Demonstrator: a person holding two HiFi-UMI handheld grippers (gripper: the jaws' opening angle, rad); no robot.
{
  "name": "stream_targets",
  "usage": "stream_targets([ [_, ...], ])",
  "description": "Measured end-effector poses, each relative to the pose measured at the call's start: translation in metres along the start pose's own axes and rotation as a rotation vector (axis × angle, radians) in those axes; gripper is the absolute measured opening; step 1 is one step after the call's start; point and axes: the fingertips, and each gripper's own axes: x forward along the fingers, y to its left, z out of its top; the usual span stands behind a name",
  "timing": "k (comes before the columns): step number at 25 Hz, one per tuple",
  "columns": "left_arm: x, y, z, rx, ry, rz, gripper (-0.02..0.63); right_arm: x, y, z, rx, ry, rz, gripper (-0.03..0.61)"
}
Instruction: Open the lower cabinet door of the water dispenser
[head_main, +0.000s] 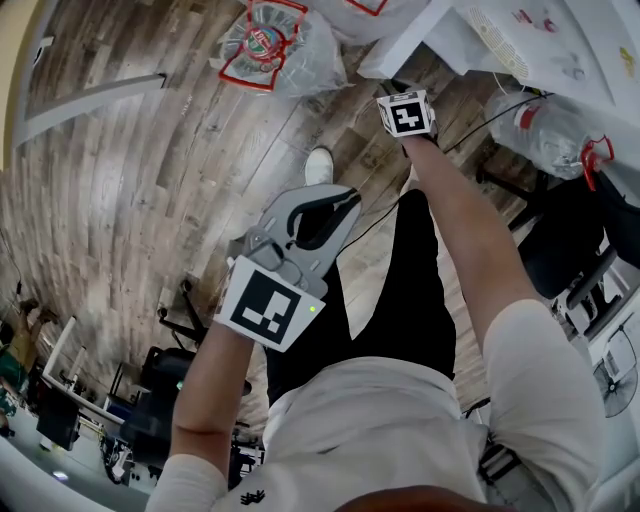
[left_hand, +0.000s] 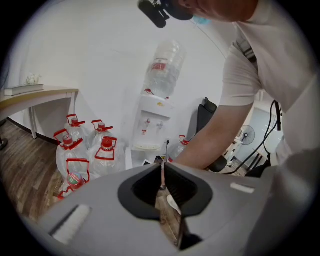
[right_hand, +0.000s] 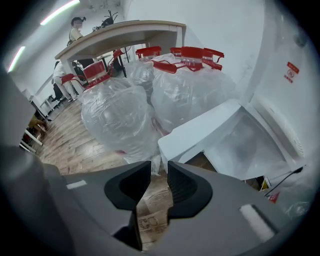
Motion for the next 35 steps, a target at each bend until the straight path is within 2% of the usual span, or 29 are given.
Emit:
stream_targets([
  [12, -0.012, 0.006, -0.003, -0.015, -0.017, -0.006, 0.058, 0.002, 0.009, 0.014, -0.010, 0.023, -0.013, 0.104],
  [20, -0.015, -0.009, 0.013, 0.043, -0.013, -0.058, 0.058, -0.023, 0.018, 0.027, -0.048, -0.010, 0.020, 0.104],
  [22, -0.019, -0.015, 0.021, 0.062, -0.005, -0.077, 0.058, -0.040, 0.022, 0.034, -0.049, -0.028, 0.028, 0.092],
  [27, -0.028, -0.040, 0.050, 0.109, -0.070, -0.150, 0.058, -0.101, 0.040, 0.040, -0.041, -0.074, 0.058, 0.051],
  [30, -0.036, -0.059, 0.063, 0.147, -0.078, -0.193, 0.058, -0.148, 0.050, 0.041, -0.009, -0.114, 0.076, 0.024],
  [35, -0.053, -0.090, 0.088, 0.152, -0.083, -0.257, 0.058, -0.234, 0.063, 0.034, 0.039, -0.172, 0.099, 0.002],
])
